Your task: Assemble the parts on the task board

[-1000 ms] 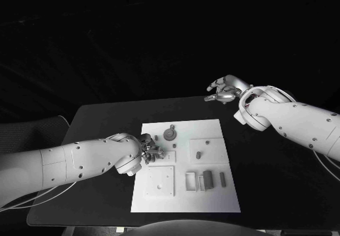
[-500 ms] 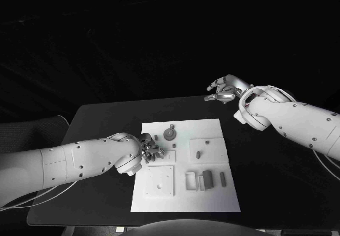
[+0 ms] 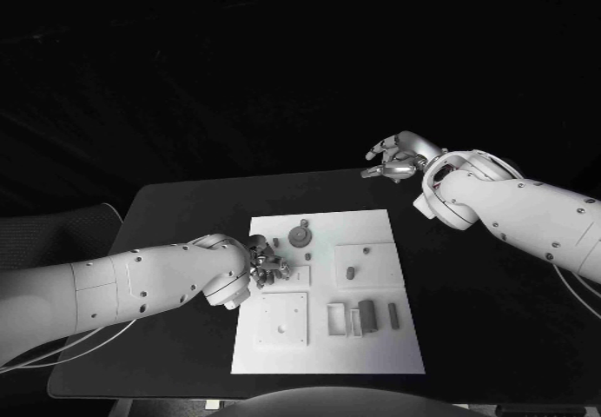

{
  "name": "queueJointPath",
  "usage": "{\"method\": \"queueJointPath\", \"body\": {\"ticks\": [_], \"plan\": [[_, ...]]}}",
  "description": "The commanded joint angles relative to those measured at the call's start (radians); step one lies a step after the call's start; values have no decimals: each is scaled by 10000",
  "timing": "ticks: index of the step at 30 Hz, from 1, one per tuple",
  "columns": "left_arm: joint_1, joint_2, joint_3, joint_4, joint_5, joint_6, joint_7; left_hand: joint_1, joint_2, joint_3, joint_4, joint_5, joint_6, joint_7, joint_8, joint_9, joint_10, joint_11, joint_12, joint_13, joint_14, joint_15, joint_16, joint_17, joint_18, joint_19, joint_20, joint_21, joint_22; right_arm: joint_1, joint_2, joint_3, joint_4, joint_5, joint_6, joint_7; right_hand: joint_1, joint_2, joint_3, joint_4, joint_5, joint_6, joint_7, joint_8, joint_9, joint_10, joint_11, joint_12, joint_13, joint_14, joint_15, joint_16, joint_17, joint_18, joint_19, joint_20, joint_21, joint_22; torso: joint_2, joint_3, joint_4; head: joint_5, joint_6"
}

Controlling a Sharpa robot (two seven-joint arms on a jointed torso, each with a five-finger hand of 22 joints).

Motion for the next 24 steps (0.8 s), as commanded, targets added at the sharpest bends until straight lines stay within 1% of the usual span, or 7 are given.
{"method": "queueJointPath", "body": {"ticks": [1,7,10,14,18,24], "plan": [[-7,27,-1,-34,73,-102,15,268,153,10,-90,32,190,-265,-106,-60,-340,-226,45,-12,-94,-18,52,-29,-30,-29,-73,-33,212,-3,8,7,0,-5,130,45,-98,-21,18,63,35,-21,163,33,-8,-62,-19,69,-12,-37,16,58,-10,136,-21,-73,-26,175,2,0,-1,3,6],[-7,28,-1,-37,177,-77,64,369,281,77,-187,39,112,-203,-326,-130,-387,-195,86,-25,-149,-18,115,-100,-41,-50,-71,-41,212,-5,12,7,-14,-5,138,46,-99,-21,18,68,34,-22,164,34,-8,-63,-18,71,-15,-37,17,58,-11,136,-21,-73,-27,175,1,-1,1,-1,5],[-7,26,-1,-32,195,-70,95,402,359,92,-221,27,109,-189,-377,-137,-406,-184,97,-32,-166,-16,136,-125,-45,-56,-70,-41,214,-9,14,6,-16,-5,146,48,-101,-20,18,71,34,-23,164,34,-8,-63,-18,72,-16,-37,17,59,-11,136,-21,-73,-27,175,3,-1,2,-1,4],[-7,8,0,-27,309,-114,190,461,524,90,-309,-188,135,-173,-478,-120,-448,-170,132,-52,-215,-8,199,-197,-55,-84,-66,-41,219,-17,15,6,-21,-5,144,48,-103,-18,18,75,34,-23,164,35,-8,-63,-18,73,-18,-37,17,59,-12,136,-20,-73,-27,175,3,-1,2,-1,4],[-7,-1,3,-34,502,-133,310,493,612,94,-333,-285,142,-168,-514,-100,-468,-165,146,-62,-235,-5,225,-230,-59,-99,-64,-39,222,-18,14,6,-20,-5,142,48,-104,-17,19,78,34,-24,164,36,-8,-63,-17,75,-20,-37,17,60,-12,136,-20,-73,-27,175,2,-2,0,3,7],[4,-84,10,25,830,-37,402,524,678,94,-361,-307,159,-170,-529,-75,-468,-167,167,-66,-241,-2,255,-249,-58,-104,-65,-25,232,-21,7,6,-22,-5,147,48,-104,-17,19,82,34,-25,165,37,-8,-64,-17,77,-22,-37,18,61,-13,136,-20,-73,-27,176,3,-1,-3,3,13]]}}
